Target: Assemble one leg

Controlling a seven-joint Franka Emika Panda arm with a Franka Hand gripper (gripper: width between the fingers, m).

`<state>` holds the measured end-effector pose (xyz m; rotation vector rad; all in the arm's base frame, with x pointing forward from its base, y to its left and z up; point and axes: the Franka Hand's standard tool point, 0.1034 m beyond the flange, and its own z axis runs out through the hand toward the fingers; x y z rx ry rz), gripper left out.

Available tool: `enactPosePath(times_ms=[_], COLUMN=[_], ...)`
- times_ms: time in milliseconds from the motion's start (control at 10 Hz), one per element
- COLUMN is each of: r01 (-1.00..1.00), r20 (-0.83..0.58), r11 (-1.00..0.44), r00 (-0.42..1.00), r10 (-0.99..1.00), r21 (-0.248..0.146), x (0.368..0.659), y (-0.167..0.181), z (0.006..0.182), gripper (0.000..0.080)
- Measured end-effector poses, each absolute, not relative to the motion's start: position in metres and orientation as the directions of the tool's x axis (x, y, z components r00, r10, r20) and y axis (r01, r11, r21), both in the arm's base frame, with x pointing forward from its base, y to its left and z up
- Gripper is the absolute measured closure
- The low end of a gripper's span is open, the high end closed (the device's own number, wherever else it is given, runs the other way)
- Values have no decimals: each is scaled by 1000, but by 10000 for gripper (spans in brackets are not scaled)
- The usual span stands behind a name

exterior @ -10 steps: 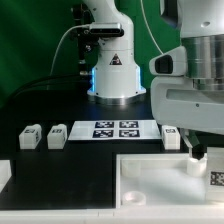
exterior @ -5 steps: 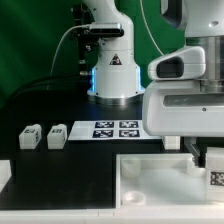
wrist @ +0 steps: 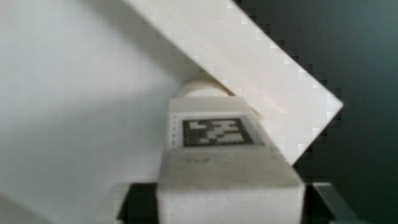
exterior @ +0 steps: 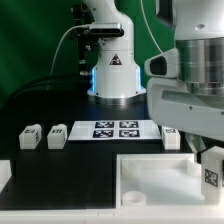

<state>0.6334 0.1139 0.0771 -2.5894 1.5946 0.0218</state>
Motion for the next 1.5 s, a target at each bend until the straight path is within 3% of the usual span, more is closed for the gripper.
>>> enactPosePath(times_ms=[200,300,500,600,700,800,900,1000,1100,1400,1500], r01=[-1000,-988,-961,-974,-982,-998,-978,-948,-868,-636,-406], r20=[-149,-175,-175,-176,-172,-152,-132,-120,-90,-30,-4], r11=[0,153,276,226,188,-2,-180,-296,-478,-757,-910], r00=[4,-149,-274,-224,-184,12,192,310,491,768,914], r10=[-989,-973,-946,-959,-968,-988,-972,-943,-866,-640,-407], r21=[-25,-7,14,6,-6,-67,-103,-119,-133,-149,-82], x=[632,633,633,633,632,632,631,631,630,630,628], y=[120,120,119,120,120,121,121,124,129,126,127], z=[76,75,75,75,74,70,68,69,70,70,72], gripper=[505,505,506,506,425,247,247,170,156,150,150])
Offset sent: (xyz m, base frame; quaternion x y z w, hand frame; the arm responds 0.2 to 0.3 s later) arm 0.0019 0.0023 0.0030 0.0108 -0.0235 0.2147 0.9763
